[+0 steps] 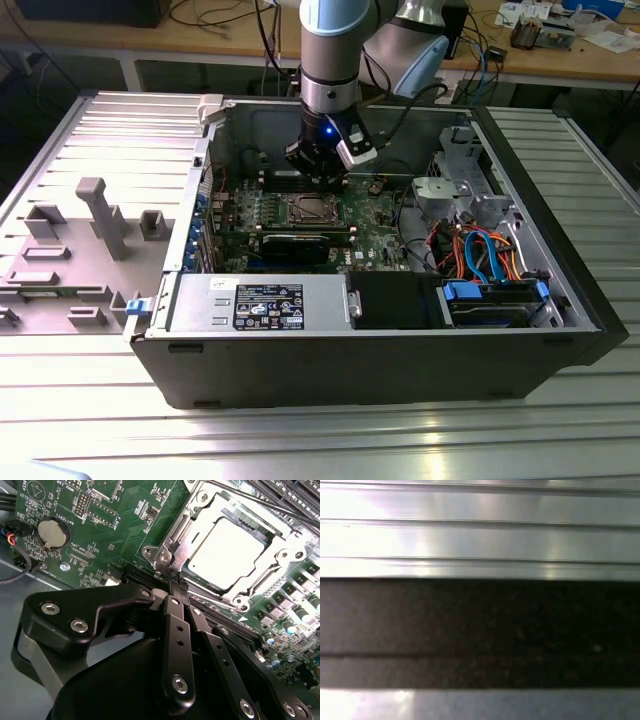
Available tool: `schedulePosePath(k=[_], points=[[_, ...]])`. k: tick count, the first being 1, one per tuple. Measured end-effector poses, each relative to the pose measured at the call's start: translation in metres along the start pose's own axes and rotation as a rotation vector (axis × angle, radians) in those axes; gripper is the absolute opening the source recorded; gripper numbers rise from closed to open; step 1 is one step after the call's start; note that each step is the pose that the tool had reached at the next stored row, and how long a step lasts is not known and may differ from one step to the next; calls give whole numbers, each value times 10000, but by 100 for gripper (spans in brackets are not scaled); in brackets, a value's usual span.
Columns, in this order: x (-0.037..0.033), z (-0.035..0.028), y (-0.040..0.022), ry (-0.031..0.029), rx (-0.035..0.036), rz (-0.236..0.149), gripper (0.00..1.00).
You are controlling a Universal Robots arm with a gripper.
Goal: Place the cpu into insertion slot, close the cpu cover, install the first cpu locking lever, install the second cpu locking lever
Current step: 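Install the first cpu locking lever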
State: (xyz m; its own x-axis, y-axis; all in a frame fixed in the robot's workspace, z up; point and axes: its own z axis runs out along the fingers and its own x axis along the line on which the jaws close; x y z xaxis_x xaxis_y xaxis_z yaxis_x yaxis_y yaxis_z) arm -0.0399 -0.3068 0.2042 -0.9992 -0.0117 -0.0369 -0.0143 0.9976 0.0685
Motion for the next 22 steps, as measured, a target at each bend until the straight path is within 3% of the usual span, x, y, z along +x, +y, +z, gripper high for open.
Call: schedulePosePath(k=[12,17,22], points=[[-2,-19,2,-10,-2,5,11],[-3,-17,2,-9,103,-1,11],[-3,-6,8,-6,140,-2,11]])
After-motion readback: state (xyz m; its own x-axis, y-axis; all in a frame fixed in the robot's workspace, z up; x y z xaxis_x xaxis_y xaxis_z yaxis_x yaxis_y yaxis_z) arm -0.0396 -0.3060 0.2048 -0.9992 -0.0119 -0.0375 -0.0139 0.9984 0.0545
